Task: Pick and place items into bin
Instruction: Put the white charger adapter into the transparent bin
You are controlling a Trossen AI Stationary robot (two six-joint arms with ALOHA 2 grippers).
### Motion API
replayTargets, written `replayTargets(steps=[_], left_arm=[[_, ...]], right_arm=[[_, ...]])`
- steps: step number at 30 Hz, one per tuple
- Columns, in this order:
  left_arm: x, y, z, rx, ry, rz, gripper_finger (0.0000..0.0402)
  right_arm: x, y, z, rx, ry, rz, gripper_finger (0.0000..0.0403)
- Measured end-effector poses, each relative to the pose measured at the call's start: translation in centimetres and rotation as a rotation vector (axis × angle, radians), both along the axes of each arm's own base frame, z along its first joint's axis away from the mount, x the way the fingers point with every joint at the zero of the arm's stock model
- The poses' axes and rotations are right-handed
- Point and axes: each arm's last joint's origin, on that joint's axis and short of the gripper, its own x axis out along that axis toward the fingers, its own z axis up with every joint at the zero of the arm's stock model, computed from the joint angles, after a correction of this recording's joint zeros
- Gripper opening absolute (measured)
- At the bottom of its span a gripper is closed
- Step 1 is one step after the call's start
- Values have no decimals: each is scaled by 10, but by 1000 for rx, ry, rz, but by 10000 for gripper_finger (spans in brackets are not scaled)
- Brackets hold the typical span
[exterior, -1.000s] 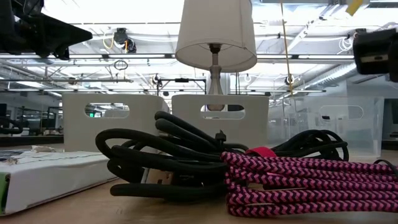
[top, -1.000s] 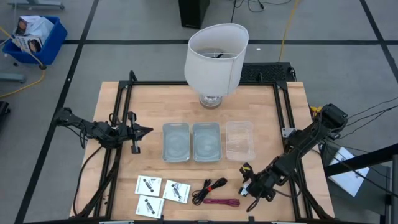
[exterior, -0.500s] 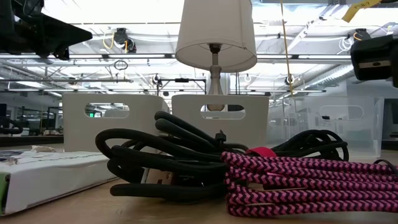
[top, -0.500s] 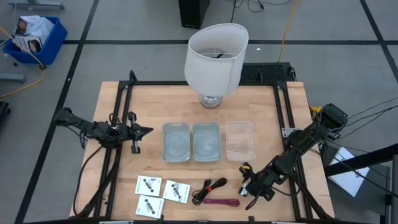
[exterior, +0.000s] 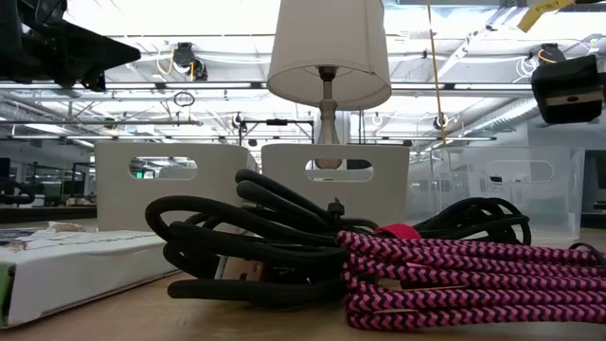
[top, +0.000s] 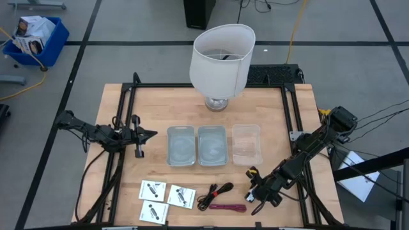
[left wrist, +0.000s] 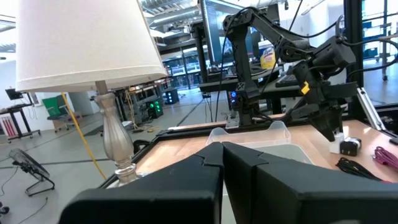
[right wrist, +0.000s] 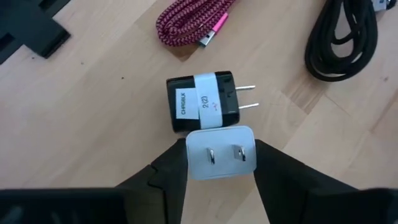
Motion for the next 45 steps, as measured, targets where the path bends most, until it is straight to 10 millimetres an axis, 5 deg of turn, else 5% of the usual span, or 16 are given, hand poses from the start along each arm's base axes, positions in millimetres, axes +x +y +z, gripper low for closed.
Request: replayTargets(steps=[7,15,25,31,45], left_arm=[[0,0,-3,-1,24,-2,8],[0,0,-2,-3,20,-2,8],[0,0,-2,-4,20,-2,8],[0,0,-2,-7,19,-2,8],[0,0,-2,-6,19,-2,8]], right_arm=[[2,-1,12,49,-70,-36,153],[-7,-16,61,130,-285,-113,157],[-22,-74,112,-1,-590,-482,156],[-18,-110,98,-81,-415,-643,150],[-1,-158,34,25,-68,-821,149]])
